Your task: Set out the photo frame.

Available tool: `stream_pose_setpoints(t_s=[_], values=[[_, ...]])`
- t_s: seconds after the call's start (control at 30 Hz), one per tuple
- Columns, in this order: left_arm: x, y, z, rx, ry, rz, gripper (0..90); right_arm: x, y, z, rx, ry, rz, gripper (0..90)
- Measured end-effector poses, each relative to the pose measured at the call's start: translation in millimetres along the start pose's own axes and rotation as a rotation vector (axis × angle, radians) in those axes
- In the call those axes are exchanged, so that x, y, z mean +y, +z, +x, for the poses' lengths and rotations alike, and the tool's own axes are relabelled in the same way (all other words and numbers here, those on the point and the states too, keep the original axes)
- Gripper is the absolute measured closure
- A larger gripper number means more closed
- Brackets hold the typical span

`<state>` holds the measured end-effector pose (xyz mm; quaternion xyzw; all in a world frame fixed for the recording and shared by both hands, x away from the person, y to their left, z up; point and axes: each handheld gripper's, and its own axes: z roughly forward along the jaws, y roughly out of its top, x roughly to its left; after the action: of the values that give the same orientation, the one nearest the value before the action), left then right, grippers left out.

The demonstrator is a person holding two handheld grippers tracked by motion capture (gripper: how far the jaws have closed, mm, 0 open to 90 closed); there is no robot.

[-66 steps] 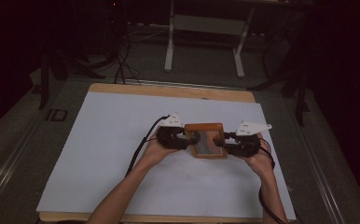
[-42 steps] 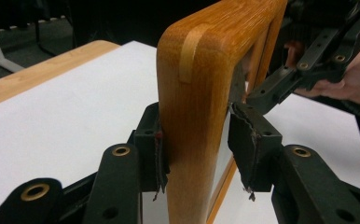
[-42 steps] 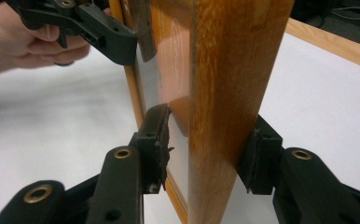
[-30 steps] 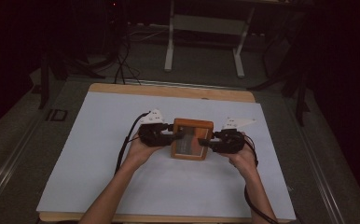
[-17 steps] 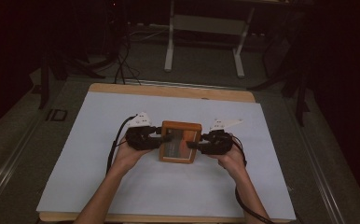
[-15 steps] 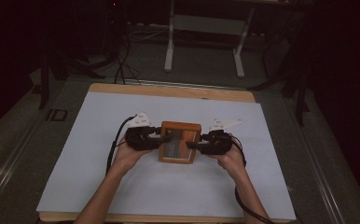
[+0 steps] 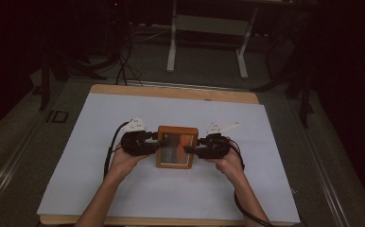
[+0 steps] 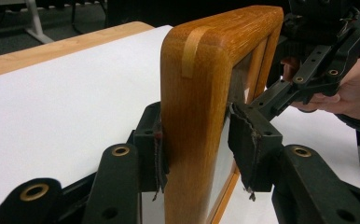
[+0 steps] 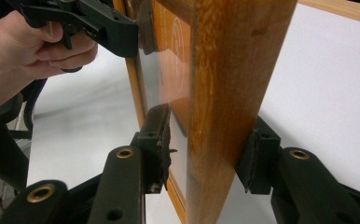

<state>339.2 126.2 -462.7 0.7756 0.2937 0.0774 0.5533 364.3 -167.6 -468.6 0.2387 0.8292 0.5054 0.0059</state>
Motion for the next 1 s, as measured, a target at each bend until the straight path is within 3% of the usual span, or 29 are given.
stream_pose_setpoints(t_s=[0.5,1.0], values=[[-9.2,1.9,8.6,-0.015,-0.045,0.01,57.1,-4.9,8.1,-2.1,0.012,0.015,0.009,59.9],[-10.5,9.9,16.8,0.003,-0.092,-0.01,56.0,-9.0,11.1,-12.4,0.022,0.079,-0.028,60.2]])
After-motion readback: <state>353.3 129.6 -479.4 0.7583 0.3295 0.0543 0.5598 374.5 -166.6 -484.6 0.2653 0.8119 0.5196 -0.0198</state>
